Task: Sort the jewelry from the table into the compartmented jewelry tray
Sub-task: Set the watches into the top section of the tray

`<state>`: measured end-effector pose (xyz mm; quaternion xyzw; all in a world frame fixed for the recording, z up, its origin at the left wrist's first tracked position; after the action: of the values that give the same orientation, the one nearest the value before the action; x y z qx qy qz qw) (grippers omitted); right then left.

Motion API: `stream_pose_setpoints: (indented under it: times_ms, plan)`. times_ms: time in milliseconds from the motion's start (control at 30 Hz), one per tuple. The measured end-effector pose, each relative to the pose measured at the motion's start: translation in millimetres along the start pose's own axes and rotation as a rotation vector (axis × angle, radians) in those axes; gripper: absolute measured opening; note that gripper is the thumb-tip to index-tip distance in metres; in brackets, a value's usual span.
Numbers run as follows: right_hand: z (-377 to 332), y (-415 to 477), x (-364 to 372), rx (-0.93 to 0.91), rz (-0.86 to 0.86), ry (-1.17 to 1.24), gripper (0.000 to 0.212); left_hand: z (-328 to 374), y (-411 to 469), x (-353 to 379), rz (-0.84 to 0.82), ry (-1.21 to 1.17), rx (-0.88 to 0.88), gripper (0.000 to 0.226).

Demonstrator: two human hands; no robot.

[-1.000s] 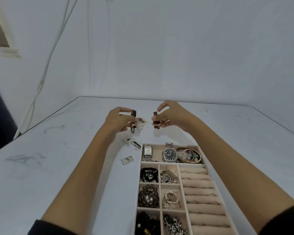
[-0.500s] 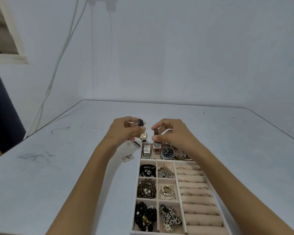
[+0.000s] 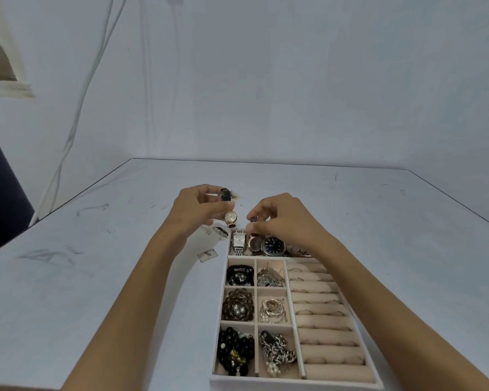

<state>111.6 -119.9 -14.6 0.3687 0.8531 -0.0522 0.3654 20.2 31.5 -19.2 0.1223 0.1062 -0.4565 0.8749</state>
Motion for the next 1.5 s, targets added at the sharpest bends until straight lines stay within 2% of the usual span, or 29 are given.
stream_pose_setpoints:
  times_ms: [333, 567, 800, 1133, 1267, 1500]
  plan:
    - [3.2, -1.9, 0.1, 0.039, 0.021, -0.131, 0.017, -0.8, -0.2, 0.5, -0.009, 0.019, -0.006, 0.028]
    - [-0.8, -6.5, -2.4, 0.000, 0.070, -0.288, 0.014, -0.6, -1.0, 2.7, -0.031, 0.030, 0.005, 0.023]
    - [4.9, -3.2, -6.9, 0.000, 0.043, -0.138, 0.008, 0.2, -2.5, 7.9, -0.094, 0.071, 0.013, 0.028]
    - [2.0, -4.2, -5.5, 0.004, 0.014, -0.210, 0.009, -1.2, -3.3, 20.1, -0.236, 0.152, 0.021, 0.038]
    - [3.4, -5.4, -7.1, 0.018, 0.006, -0.167, 0.008, -0.8, -5.6, 27.2, -0.303, 0.175, 0.042, 0.034]
    - [6.6, -4.5, -6.6, 0.030, 0.023, -0.159, 0.007, -2.6, -5.8, 29.3, -0.298, 0.301, 0.084, 0.028]
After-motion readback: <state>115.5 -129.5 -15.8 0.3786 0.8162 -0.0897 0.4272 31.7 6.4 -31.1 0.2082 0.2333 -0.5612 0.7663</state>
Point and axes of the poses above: each hand's wrist, its own y-axis towards the middle knuckle, its own x-axis out of the palm, z = x × y, the point moved 5 cm from there along y, towards the middle knuckle, and after that the axes turned 3 degrees about y, right-handed, at the moved point
